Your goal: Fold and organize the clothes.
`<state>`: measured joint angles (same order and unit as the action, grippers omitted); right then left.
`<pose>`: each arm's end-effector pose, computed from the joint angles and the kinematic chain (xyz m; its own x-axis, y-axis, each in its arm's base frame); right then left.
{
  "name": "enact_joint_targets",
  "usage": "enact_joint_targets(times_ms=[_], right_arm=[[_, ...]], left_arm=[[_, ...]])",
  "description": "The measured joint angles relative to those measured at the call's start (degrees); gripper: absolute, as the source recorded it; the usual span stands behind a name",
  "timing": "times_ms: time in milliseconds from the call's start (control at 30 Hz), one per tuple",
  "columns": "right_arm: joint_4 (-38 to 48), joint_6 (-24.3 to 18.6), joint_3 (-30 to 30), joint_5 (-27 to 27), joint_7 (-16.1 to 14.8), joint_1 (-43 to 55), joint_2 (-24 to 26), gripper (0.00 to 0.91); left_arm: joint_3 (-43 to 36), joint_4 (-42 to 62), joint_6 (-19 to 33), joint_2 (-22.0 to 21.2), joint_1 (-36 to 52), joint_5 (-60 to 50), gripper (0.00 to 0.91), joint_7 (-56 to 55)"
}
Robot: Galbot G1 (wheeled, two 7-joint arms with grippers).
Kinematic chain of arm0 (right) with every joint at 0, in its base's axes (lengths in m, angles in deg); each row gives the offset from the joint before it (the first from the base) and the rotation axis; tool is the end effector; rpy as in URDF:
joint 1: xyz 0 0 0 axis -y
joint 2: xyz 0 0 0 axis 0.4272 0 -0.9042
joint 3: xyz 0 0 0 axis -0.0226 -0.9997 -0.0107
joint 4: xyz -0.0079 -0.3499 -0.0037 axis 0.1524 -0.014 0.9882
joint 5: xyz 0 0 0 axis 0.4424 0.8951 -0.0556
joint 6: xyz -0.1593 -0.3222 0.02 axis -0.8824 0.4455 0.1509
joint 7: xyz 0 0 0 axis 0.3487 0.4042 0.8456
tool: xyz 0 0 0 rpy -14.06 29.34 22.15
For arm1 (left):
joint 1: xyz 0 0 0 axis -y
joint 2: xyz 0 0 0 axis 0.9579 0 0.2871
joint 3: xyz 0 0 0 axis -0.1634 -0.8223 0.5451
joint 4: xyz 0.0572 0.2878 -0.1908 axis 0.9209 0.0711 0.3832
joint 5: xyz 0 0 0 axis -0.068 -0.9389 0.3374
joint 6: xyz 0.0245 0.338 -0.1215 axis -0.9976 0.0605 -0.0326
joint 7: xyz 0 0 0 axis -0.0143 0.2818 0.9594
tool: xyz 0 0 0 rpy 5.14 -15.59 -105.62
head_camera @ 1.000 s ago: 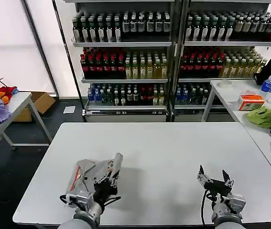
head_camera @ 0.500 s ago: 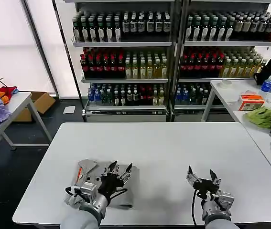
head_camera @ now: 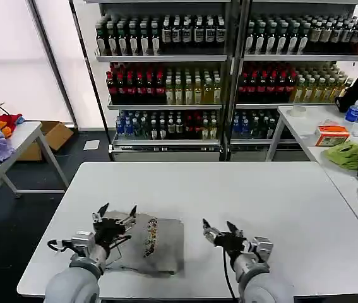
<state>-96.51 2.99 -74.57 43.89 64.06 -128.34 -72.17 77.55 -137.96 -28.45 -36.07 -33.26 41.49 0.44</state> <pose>0.2409 0.0395 -0.2443 -0.8490 -0.3036 0.4325 -0.1396 0.9183 0.3705 0.2437 0.0243 -0.2325 -0.9451 0.0827 0.3161 0.0944 0.9953 0.0219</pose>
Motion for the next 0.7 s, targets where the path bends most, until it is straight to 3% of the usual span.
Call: enact_joint_targets(times_ms=[100, 333, 600, 633, 700], right_arm=[[1.83, 0.55, -3.39, -3.01, 0.58, 2.83, 0.92, 0.897], [5.63, 1.27, -10.05, -7.48, 1.99, 8.20, 1.77, 0.685], [8.87, 1.71, -13.95, -10.48, 3.48, 10.58, 1.23, 0.554], [9.17, 1.74, -14.20, -10.70, 3.58, 10.69, 1.16, 0.403], [9.58, 1.75, -14.73, -11.00, 3.71, 10.87, 1.04, 0.222]], left_arm=[[2.29, -0.19, -0.09, 0.33, -0.63, -0.14, 0.907, -0.18], [5.56, -0.08, -0.45, 0.38, -2.18, -0.21, 0.907, -0.42], [7.50, -0.16, -0.92, 0.28, -2.76, 0.16, 0.907, -0.80], [7.66, -0.15, -0.93, 0.26, -2.75, 0.17, 0.907, -0.81], [7.89, -0.09, -0.93, 0.11, -2.82, 0.18, 0.907, -0.81]])
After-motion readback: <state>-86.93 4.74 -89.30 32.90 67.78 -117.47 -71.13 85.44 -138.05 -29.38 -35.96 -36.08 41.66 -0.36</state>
